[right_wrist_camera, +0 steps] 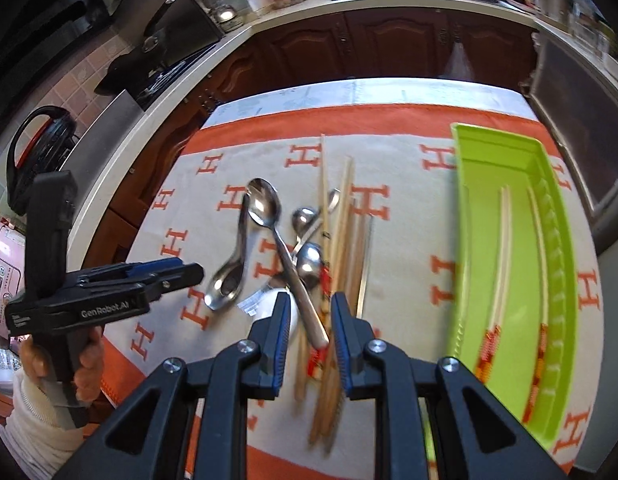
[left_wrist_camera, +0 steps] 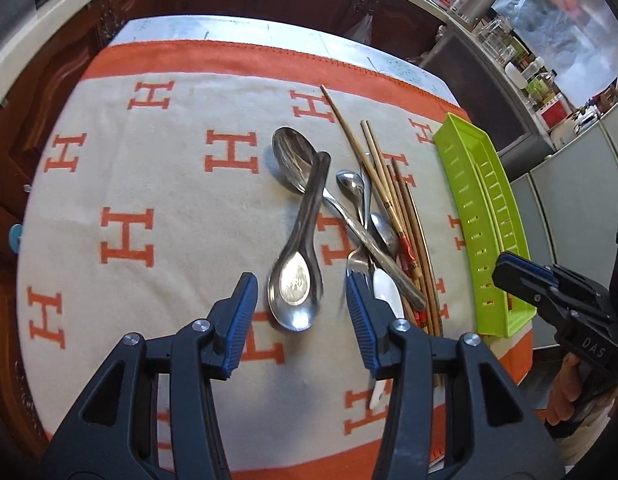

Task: Organize utensils
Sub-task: 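Close the left gripper on a steel spoon handle while the right grips a large steel spoon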

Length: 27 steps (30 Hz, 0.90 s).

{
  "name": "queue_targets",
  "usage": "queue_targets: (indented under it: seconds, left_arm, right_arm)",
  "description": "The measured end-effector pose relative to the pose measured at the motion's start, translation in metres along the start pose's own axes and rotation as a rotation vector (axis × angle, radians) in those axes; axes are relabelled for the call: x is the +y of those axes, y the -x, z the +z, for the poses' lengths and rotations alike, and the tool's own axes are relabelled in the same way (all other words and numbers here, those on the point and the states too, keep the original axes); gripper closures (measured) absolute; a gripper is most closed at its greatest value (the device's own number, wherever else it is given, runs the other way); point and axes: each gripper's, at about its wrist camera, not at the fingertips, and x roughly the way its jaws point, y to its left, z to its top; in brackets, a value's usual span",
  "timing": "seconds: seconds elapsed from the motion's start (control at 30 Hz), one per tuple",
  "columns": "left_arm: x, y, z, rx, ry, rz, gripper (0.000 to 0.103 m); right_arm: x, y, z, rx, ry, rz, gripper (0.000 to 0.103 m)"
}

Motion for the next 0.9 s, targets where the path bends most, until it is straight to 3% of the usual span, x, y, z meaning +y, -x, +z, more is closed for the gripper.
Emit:
queue_targets:
  seconds: [0.23,0.37,0.53,0.77,0.83,0.9]
  left_arm:
    - [-0.001,-0.031,0.015,0.015,-0.064,-0.014,0.060]
    - [-0.003,-0.049,0.019,0.010,-0.107,0.028,0.060]
    - [-0.007,-0.064,0.024,-0.026,-0.157,0.025,0.060]
    - [-0.005,-0.072,0.032,-0.080,-0.183,-0.104,0.060]
    - [-0.005,-0.075,0.033,-0.092,-0.190,-0.126,0.063]
    - [-0.007,-0.078,0.033,-0.095,-0.199,-0.128,0.081]
  right_arm:
    - [0.014,-0.054,0.037,0.089,0.020,0.101,0.083]
    - [0.012,-0.071,0.042,0.120,0.008,0.120,0.083]
    - [0.007,-0.077,0.040,0.130,-0.011,0.145,0.083]
    - [-0.004,-0.076,0.040,0.120,-0.024,0.146,0.083]
    - [-0.007,-0.077,0.040,0.121,-0.038,0.149,0.083]
    - [-0.008,-0.079,0.039,0.121,-0.046,0.153,0.083]
